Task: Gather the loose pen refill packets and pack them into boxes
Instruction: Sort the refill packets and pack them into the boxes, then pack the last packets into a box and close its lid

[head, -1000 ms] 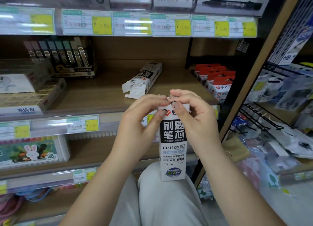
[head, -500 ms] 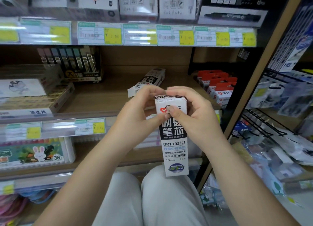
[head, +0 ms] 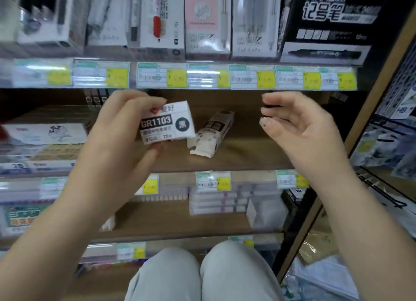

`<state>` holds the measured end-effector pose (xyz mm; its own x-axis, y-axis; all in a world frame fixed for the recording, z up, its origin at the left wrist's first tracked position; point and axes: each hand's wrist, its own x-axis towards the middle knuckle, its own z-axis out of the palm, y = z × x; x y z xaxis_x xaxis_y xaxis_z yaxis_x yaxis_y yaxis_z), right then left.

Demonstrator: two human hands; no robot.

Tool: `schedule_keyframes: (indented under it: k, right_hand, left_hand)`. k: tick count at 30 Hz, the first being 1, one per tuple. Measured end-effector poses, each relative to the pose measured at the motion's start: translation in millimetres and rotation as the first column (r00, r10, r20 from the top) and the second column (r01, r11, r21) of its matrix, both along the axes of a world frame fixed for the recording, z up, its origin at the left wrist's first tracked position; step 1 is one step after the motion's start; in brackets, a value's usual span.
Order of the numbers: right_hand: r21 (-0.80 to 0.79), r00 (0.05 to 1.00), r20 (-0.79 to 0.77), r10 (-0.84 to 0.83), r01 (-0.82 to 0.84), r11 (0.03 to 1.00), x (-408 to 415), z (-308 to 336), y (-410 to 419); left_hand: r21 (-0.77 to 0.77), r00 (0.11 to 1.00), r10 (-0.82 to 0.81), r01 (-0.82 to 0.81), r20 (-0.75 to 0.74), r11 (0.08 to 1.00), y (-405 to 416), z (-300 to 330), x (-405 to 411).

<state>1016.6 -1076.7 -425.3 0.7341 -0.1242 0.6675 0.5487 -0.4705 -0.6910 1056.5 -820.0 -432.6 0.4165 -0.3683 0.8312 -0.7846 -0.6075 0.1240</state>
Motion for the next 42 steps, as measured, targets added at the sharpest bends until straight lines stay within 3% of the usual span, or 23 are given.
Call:
schedule_keyframes:
  k: [3,9,19,22,24,26,28,30,32,36,42]
  right_hand:
    - [0.027,0.997,-0.051,-0.062,0.064,0.998,9.7,-14.5,-6.2]
    - [0.031,0.98,-0.172,-0.098,0.105,0.994,27.7,-42.3,-1.9]
    - [-0.221,0.92,-0.329,-0.213,0.144,0.964,74.8,-67.0,-1.4]
    - [-0.338,0.916,-0.312,-0.251,0.14,0.931,90.3,-65.2,-1.7]
    - [-0.428,0.917,-0.287,-0.276,0.135,0.894,102.2,-62.3,-2.9]
    - [-0.523,0.907,-0.291,-0.304,0.115,0.844,115.0,-57.1,-3.8]
    - [-0.639,0.88,-0.323,-0.348,0.069,0.766,127.9,-49.8,-3.0]
    - [-0.738,0.867,-0.331,-0.371,0.007,0.675,138.5,-44.1,0.1]
    - [-0.794,0.876,-0.328,-0.354,-0.053,0.606,147.0,-42.2,3.8]
    - [-0.882,0.901,-0.279,-0.333,-0.104,0.459,164.9,-45.0,7.5]
    - [-0.886,0.909,-0.258,-0.328,-0.086,0.456,166.1,-51.7,12.7]
  left_hand:
    - [0.061,0.994,0.106,-0.106,-0.008,0.992,12.2,-14.9,15.6]
    - [0.175,0.979,0.179,-0.16,-0.095,0.971,28.2,-56.2,73.2]
    - [0.422,0.838,0.517,-0.412,-0.171,0.807,40.0,-71.7,117.2]
    - [0.6,0.713,0.655,-0.416,-0.251,0.683,33.7,-59.0,126.8]
    - [0.751,0.615,0.755,-0.381,-0.23,0.539,28.0,-47.0,131.2]
    - [0.825,0.57,0.798,-0.345,-0.194,0.448,17.2,-35.1,130.7]
    - [0.8,0.626,0.75,-0.331,-0.211,0.501,-2.4,-24.7,127.4]
    - [0.677,0.735,0.608,-0.286,-0.299,0.678,-28.1,-22.2,121.4]
    - [0.551,0.775,0.483,-0.214,-0.407,0.807,-53.9,-27.1,118.5]
    - [0.451,0.645,0.493,-0.247,-0.584,0.858,-92.1,-44.4,129.0]
    - [0.278,0.632,0.451,-0.359,-0.63,0.891,-103.1,-68.2,144.1]
